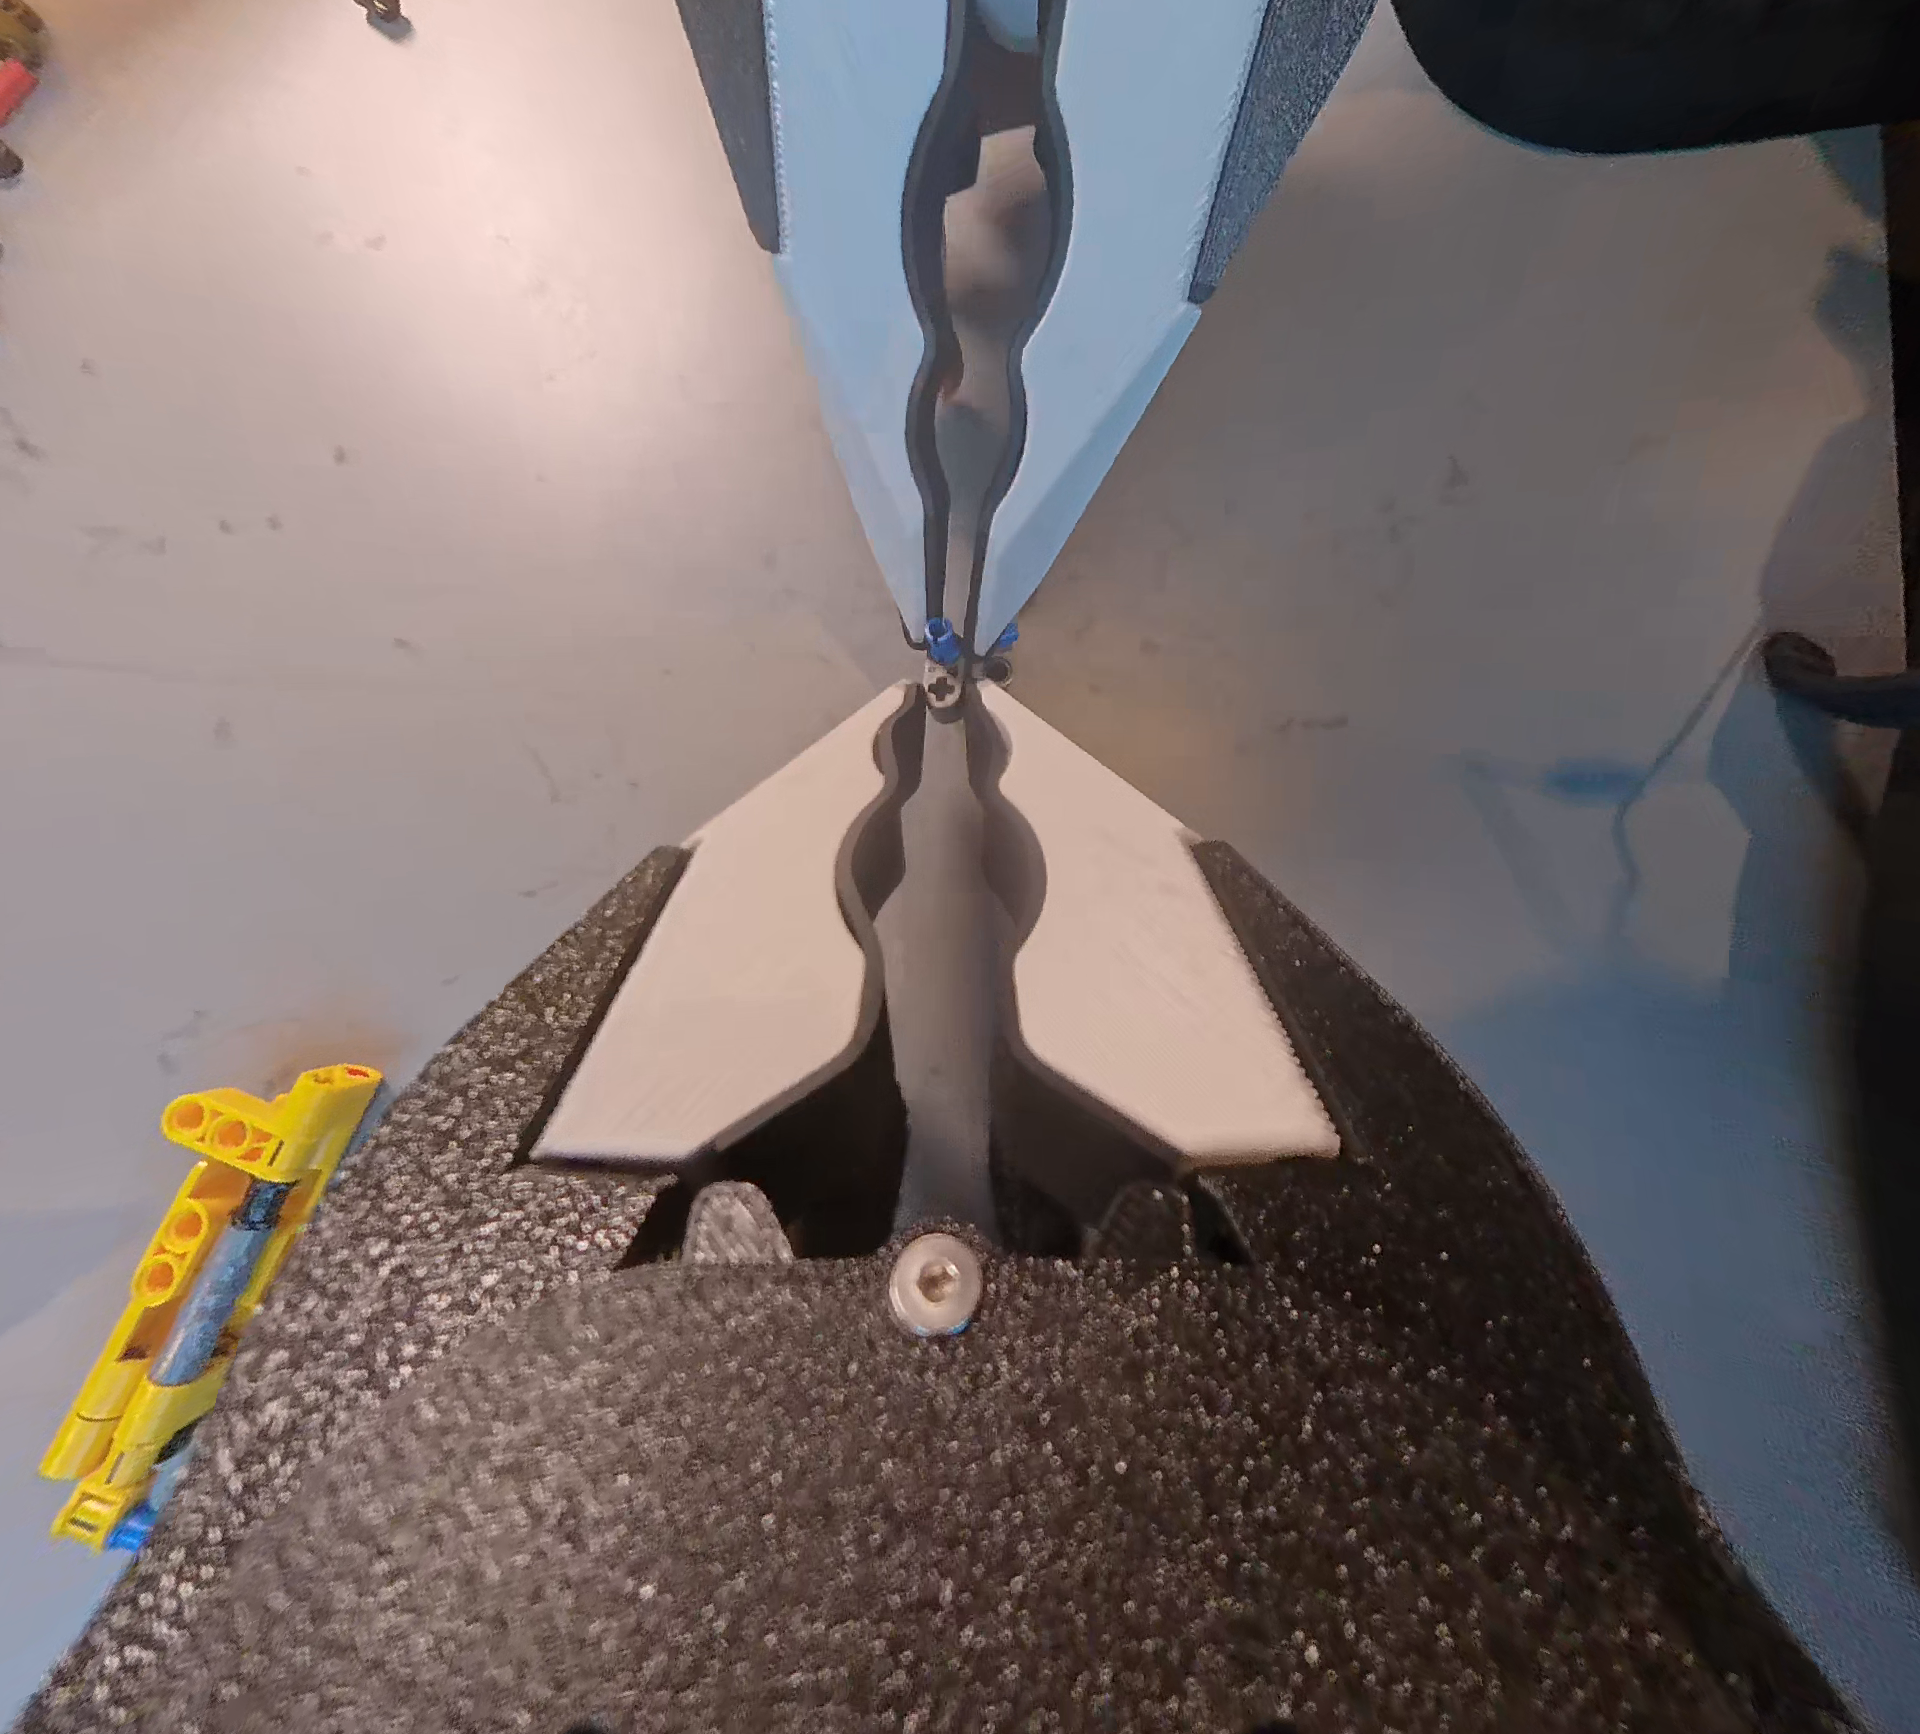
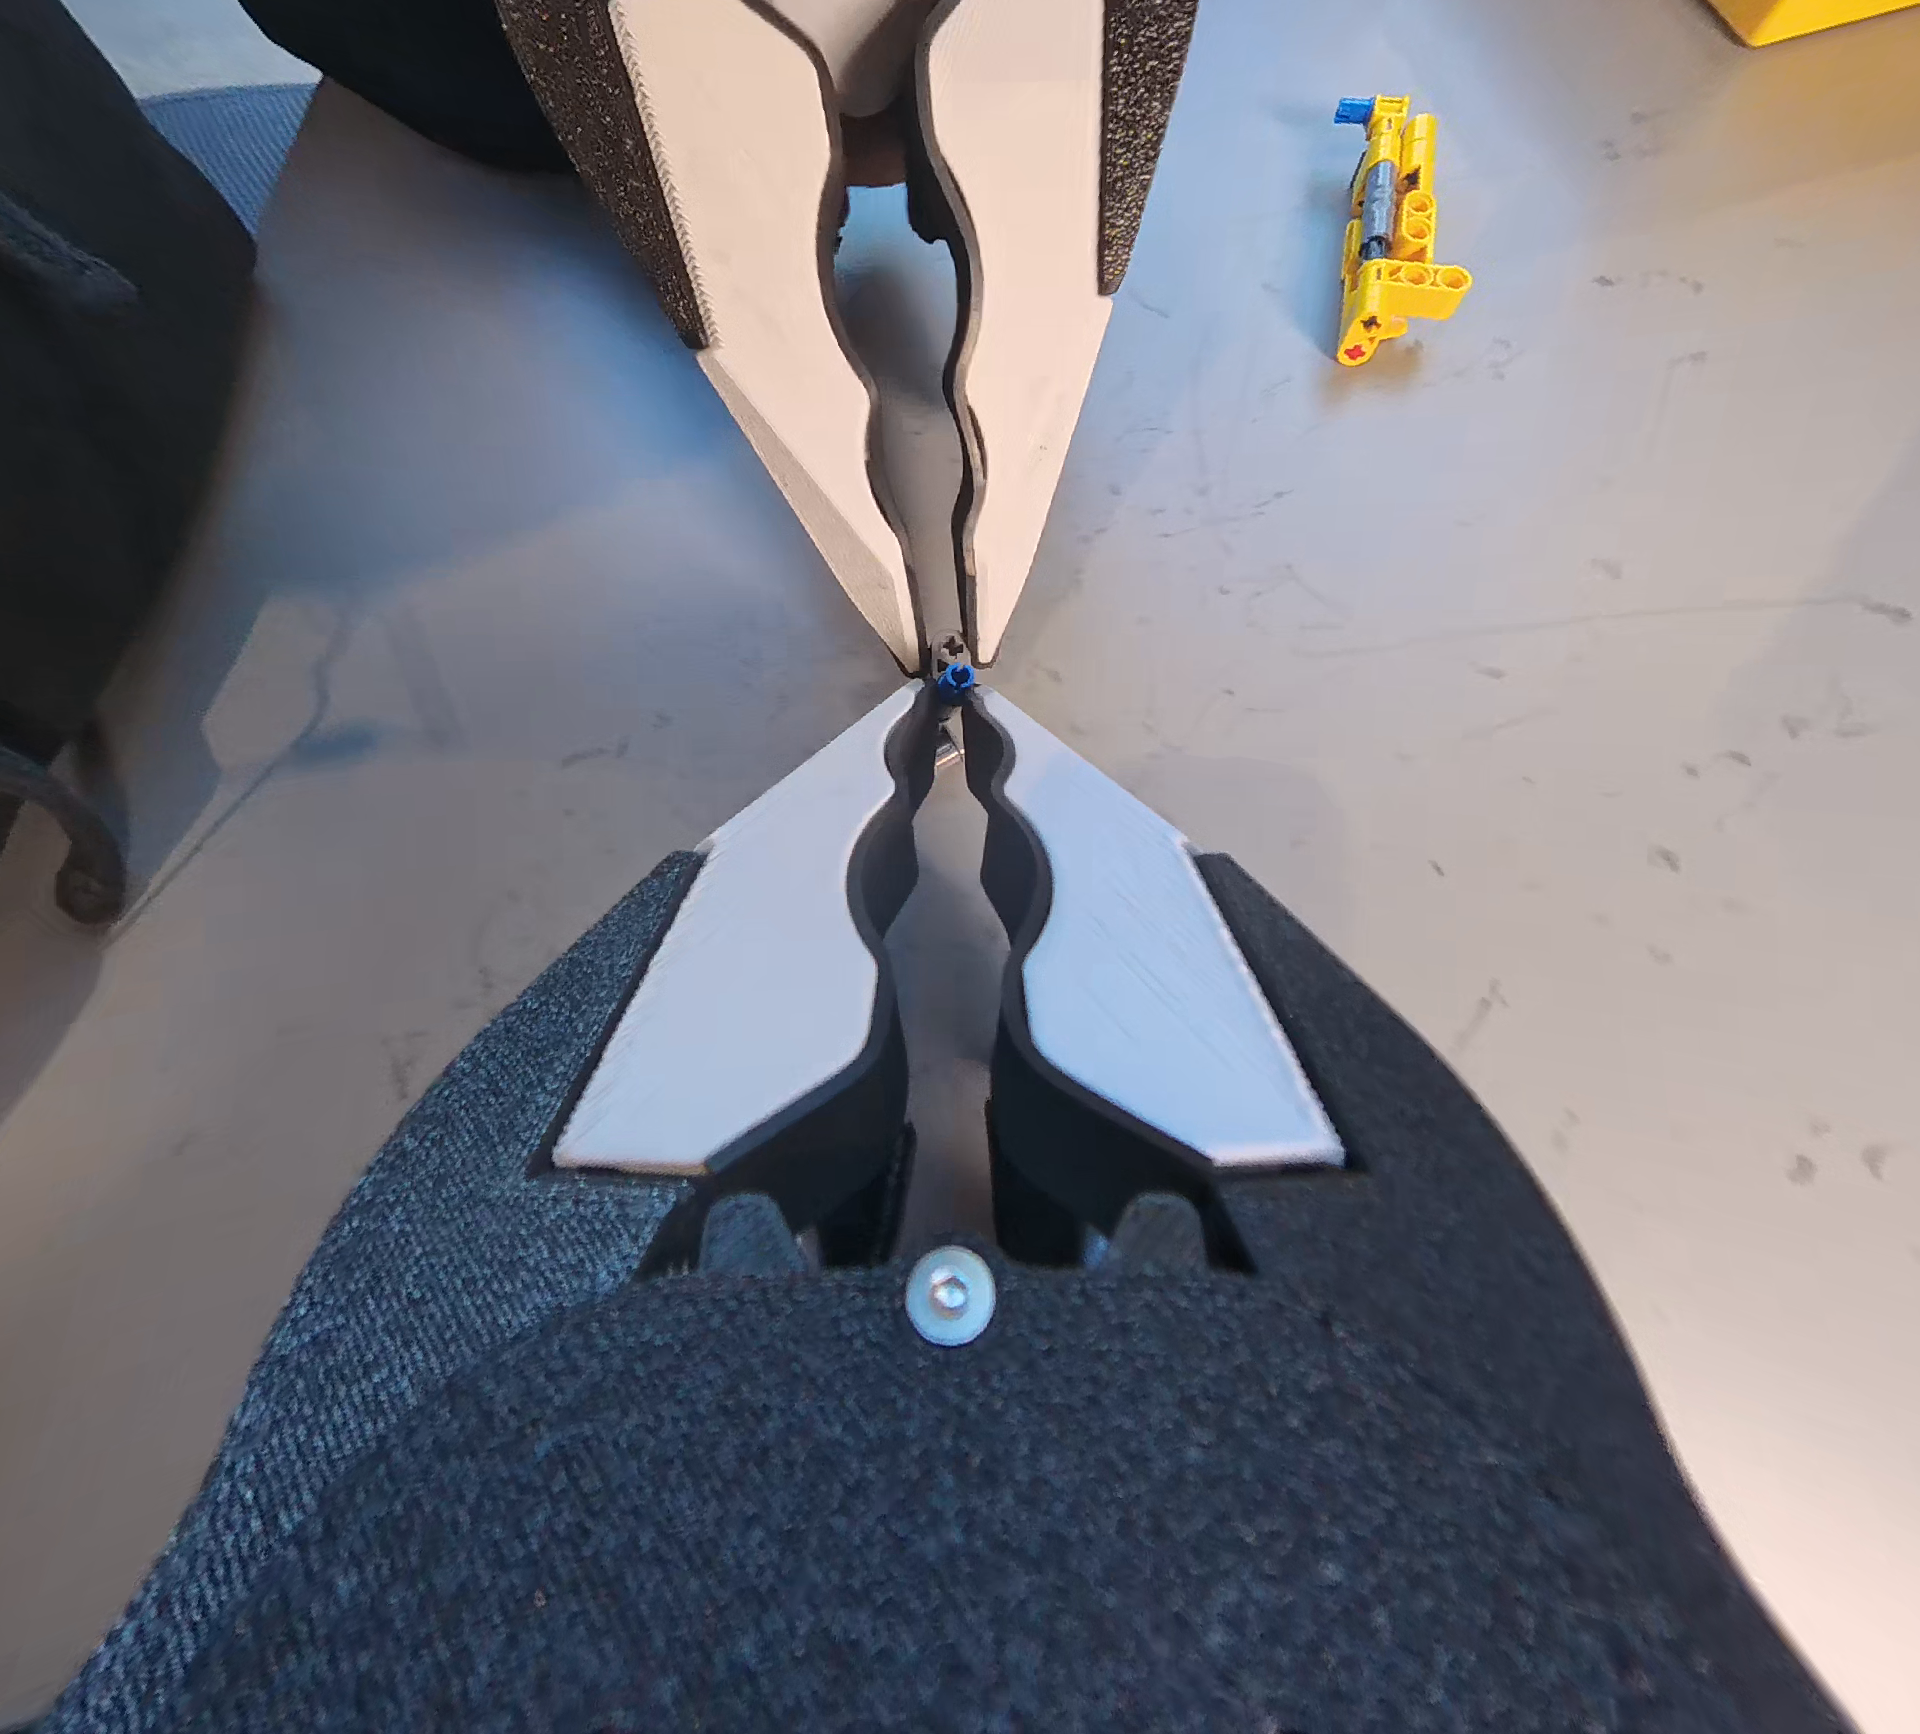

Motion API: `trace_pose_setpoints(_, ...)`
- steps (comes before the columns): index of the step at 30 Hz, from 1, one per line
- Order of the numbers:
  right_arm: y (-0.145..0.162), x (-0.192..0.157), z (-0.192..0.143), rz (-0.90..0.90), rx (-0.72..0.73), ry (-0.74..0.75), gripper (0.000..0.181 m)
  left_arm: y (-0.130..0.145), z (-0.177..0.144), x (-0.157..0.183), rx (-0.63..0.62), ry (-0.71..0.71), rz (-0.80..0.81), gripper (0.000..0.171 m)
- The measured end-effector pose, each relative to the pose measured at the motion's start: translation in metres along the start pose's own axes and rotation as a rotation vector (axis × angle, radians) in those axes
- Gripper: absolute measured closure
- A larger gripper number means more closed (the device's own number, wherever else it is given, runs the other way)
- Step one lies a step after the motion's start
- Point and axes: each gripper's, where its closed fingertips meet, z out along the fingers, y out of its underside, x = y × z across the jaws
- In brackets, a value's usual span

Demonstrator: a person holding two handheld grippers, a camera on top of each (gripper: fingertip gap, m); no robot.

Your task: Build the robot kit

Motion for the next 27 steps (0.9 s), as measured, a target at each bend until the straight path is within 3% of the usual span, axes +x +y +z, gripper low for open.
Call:
trace_pose_setpoints(7, 0.0039, -0.0015, 0.0039, -0.108, -0.044, 0.063, 0.178, 0.0065, 0.0053, -0.0002, -0.049, -0.090, 0.153, 0.166)
trace_pose_setpoints(16, 0.0032, -0.0011, 0.0042, -0.028, -0.035, 0.019, 0.177, 0.0069, 0.0057, 0.0009, -0.028, 0.017, 0.028, 0.165)
trace_pose_setpoints(19, 0.0040, -0.0053, 0.0018, -0.042, -0.052, -0.003, 0.163, 0.0071, 0.0061, 0.0009, -0.030, 0.011, 0.036, 0.165)
trace_pose_setpoints(27, 0.0026, -0.0017, 0.0036, -0.070, -0.063, 0.033, 0.178, 0.0077, 0.0059, 0.0011, -0.024, -0.025, 0.087, 0.165)
